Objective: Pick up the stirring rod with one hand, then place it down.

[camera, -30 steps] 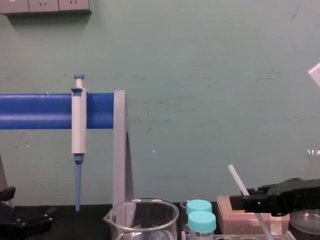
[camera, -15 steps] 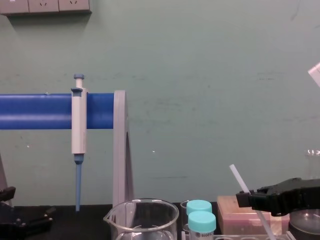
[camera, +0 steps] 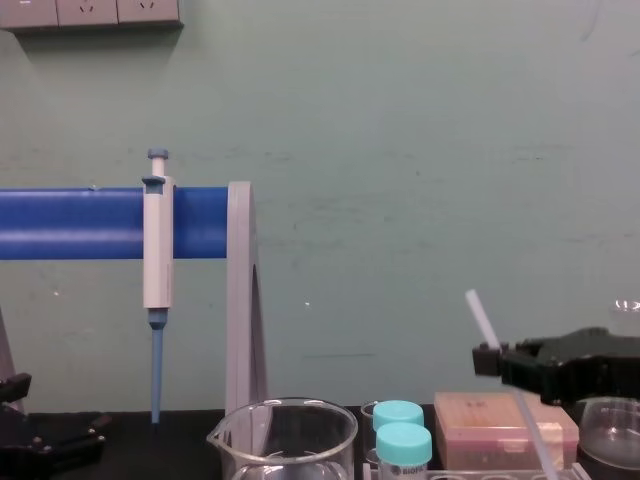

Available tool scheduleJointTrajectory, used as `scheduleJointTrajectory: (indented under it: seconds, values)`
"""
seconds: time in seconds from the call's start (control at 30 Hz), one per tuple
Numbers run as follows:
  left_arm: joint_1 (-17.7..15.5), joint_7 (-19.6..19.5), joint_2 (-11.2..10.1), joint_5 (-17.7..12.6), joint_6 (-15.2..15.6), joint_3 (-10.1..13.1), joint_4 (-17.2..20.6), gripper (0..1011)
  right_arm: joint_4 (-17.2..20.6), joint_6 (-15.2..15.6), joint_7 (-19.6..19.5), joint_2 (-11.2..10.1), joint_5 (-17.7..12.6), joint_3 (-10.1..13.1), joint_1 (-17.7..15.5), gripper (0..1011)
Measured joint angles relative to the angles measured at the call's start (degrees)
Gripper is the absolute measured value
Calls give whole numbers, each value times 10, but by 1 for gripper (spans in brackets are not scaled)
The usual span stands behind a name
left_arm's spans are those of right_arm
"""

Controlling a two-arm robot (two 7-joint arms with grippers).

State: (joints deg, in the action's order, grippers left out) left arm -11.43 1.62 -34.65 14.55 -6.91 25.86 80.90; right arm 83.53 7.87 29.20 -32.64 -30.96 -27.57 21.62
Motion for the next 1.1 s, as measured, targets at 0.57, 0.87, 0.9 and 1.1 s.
scheduleJointTrajectory:
  seconds: [0.57, 0.87, 0.9, 1.1]
  values:
    - [0, 0, 0, 0, 0, 0, 0, 1000, 11, -154, 41, 14, -19, 62, -76, 72]
    - [0, 0, 0, 0, 0, 0, 0, 1000, 32, -176, 46, 13, -22, 88, -90, 72]
    - [0, 0, 0, 0, 0, 0, 0, 1000, 33, -177, 47, 14, -24, 91, -88, 72]
    - [0, 0, 0, 0, 0, 0, 0, 1000, 39, -176, 52, 31, -54, 112, -57, 72]
